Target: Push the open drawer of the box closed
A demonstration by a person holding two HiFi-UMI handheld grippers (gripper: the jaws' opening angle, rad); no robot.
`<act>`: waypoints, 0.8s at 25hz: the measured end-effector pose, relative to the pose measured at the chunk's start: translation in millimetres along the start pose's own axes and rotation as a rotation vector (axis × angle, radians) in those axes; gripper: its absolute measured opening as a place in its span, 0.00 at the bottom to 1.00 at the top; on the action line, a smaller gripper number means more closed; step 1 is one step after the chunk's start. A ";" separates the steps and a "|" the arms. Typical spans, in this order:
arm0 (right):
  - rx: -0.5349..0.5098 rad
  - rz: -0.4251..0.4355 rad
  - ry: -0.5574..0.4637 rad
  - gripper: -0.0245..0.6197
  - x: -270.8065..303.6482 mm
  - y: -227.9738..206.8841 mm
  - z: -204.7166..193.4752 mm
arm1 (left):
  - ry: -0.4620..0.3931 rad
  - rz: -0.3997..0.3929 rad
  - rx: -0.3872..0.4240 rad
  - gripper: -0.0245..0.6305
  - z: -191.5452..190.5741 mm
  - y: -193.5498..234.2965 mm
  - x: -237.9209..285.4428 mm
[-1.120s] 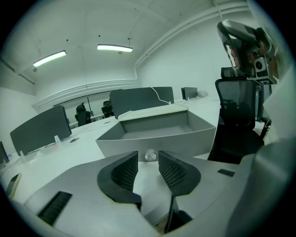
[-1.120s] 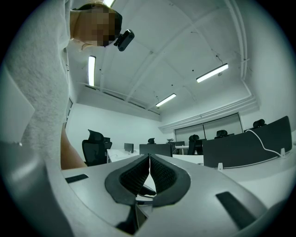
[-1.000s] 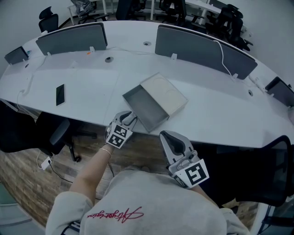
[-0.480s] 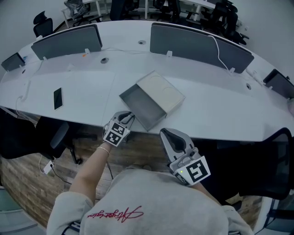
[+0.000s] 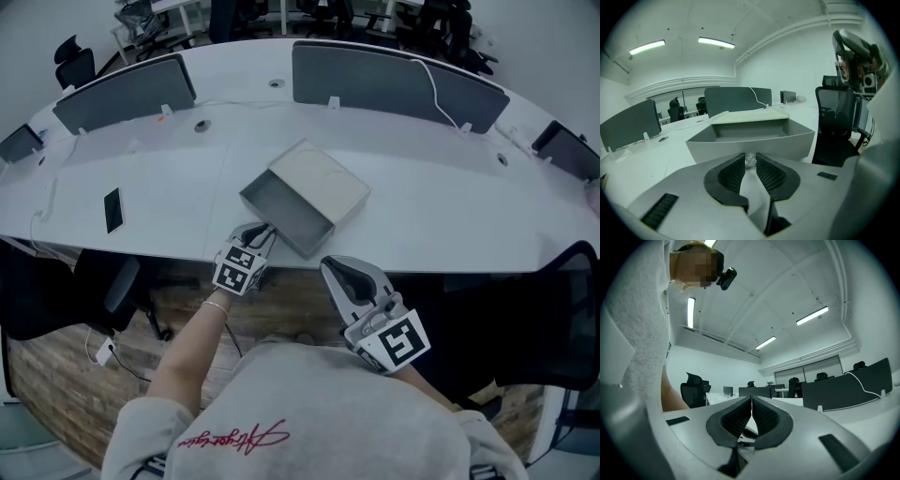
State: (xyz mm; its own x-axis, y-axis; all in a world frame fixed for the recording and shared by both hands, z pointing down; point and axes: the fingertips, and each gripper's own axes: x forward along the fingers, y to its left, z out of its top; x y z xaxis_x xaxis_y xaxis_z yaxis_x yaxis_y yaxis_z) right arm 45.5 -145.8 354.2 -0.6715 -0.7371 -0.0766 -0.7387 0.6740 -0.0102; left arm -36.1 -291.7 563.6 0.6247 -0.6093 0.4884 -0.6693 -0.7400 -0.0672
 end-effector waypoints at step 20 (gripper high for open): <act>0.004 -0.035 -0.053 0.07 -7.7 -2.5 9.3 | -0.039 0.004 -0.044 0.17 4.6 4.3 9.3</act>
State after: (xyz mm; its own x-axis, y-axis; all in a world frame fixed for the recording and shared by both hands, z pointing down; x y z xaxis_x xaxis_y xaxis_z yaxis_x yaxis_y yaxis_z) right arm 53.1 -141.4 345.6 -0.6408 -0.7568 -0.1288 -0.7615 0.6479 -0.0178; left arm -31.3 -301.9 563.8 0.6363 -0.6239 0.4538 -0.6885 -0.7246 -0.0307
